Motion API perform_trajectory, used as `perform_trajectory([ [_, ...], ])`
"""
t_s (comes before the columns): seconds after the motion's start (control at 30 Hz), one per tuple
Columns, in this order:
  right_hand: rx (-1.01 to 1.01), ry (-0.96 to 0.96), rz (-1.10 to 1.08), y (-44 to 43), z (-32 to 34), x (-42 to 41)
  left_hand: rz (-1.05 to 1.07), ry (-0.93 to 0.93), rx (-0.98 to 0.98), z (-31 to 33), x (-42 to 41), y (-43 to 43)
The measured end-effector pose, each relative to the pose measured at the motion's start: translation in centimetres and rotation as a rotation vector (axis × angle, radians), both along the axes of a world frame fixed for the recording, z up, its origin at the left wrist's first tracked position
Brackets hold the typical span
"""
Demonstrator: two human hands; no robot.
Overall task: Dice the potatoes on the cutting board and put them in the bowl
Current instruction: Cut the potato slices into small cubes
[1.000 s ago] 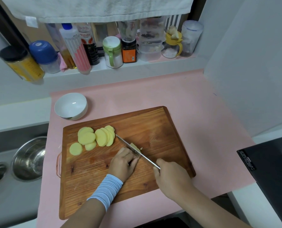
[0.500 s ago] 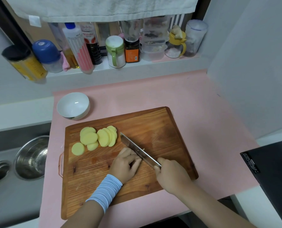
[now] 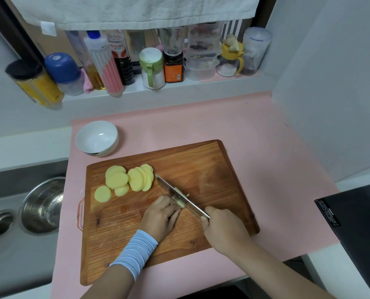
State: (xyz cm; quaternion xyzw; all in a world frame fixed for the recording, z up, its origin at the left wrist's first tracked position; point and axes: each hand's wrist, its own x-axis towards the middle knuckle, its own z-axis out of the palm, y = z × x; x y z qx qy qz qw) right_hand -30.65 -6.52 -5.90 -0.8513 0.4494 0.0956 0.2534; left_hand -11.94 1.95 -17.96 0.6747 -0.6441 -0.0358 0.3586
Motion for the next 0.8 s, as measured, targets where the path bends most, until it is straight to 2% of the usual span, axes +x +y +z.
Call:
perform_trajectory([
  [0.23,-0.046,0.003,0.003,0.9,0.8,-0.5,0.020,0.014,-0.007,0.4,0.0,-0.1],
  [0.5,-0.005,0.029,-0.020,1.4,0.4,-1.2,0.027,0.038,0.006,0.1,0.0,-0.1],
  [0.8,0.052,-0.042,-0.068,0.2,-1.4,0.8,0.056,0.105,0.029,-0.1,0.2,-0.2],
])
